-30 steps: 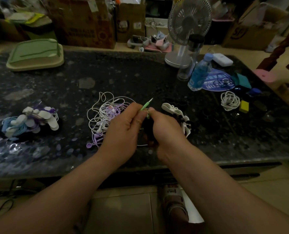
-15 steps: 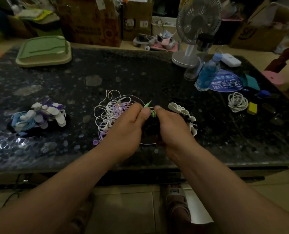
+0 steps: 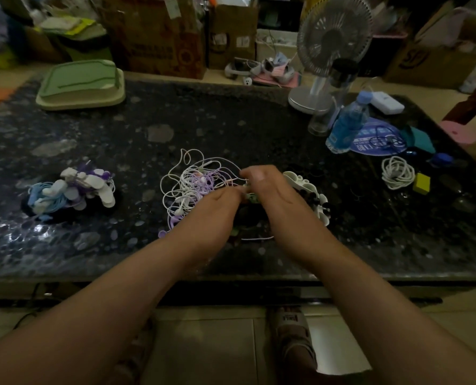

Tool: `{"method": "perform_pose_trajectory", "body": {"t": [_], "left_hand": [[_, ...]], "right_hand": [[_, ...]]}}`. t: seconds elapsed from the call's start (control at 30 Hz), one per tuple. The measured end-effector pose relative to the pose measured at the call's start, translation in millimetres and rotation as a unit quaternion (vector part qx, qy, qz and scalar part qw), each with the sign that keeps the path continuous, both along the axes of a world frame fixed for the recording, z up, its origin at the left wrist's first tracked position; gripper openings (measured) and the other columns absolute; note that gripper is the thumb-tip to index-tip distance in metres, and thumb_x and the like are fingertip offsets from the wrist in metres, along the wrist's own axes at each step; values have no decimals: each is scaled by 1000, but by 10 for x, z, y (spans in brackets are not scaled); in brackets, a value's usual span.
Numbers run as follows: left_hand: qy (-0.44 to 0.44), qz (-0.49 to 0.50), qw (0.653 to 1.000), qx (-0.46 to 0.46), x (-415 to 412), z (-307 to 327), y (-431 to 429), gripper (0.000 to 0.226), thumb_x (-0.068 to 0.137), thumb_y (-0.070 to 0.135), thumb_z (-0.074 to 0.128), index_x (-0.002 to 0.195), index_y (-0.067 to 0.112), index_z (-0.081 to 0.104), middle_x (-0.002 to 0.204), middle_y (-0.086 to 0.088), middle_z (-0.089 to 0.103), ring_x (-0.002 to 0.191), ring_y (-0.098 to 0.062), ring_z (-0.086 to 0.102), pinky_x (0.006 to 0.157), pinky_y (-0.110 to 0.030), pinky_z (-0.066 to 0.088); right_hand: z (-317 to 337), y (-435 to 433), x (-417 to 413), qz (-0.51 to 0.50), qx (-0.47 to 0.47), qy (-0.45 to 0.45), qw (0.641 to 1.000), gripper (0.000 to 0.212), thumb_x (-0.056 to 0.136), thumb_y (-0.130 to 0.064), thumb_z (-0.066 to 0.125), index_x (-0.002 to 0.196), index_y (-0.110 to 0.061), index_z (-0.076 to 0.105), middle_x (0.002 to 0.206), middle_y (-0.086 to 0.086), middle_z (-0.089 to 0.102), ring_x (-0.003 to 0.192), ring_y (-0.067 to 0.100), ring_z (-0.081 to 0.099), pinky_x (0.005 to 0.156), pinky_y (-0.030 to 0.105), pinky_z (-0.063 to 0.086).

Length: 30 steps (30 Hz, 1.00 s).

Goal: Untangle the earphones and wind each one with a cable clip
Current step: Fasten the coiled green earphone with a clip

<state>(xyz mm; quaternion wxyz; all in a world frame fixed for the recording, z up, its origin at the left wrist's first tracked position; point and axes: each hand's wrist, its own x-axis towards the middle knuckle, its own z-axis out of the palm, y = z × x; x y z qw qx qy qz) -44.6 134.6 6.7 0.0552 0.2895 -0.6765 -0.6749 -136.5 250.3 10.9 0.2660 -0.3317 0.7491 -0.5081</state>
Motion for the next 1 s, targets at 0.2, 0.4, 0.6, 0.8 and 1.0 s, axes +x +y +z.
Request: {"method": "perform_pose_trajectory", "body": {"t": [0.2, 0.4, 0.6, 0.8, 1.0], "left_hand": [[-1, -30, 998, 51, 43, -10, -165, 36, 108, 27, 41, 103, 12, 73, 85, -6, 72, 84, -26, 67, 83, -42, 55], [-2, -44, 998, 37, 63, 46, -222, 40, 106, 16, 38, 85, 15, 72, 79, -2, 74, 74, -15, 68, 68, -30, 56], [0, -62, 998, 20, 90, 78, -217, 41, 107, 17, 38, 79, 16, 67, 71, -3, 62, 60, -12, 55, 55, -26, 44], [18, -50, 997, 54, 81, 45, -210, 33, 110, 29, 40, 104, 14, 69, 80, -3, 62, 70, -14, 55, 54, -26, 42], [49, -63, 978, 194, 144, 105, -272, 37, 110, 35, 45, 115, 5, 67, 82, -6, 65, 62, -11, 57, 57, -27, 46]], "right_hand": [[48, 47, -20, 111, 35, 121, 986, 36, 91, -56, 67, 122, -52, 48, 115, -13, 64, 104, 8, 68, 91, 42, 59], [78, 50, -42, 163, 40, 175, 970, 32, 86, -44, 79, 106, -40, 54, 110, -13, 62, 97, 7, 65, 81, 32, 57], [59, 55, -56, 147, -2, 195, 970, 12, 96, -30, 66, 92, -35, 56, 88, -15, 61, 80, 8, 58, 67, 19, 45], [-29, -32, -8, 80, -22, 139, 987, 21, 98, -37, 66, 85, -23, 57, 82, -5, 61, 76, 13, 59, 67, 33, 50], [68, -2, -68, 58, -41, 63, 995, 21, 97, -29, 67, 82, -16, 57, 78, 8, 65, 74, 16, 63, 68, 31, 55]]}}
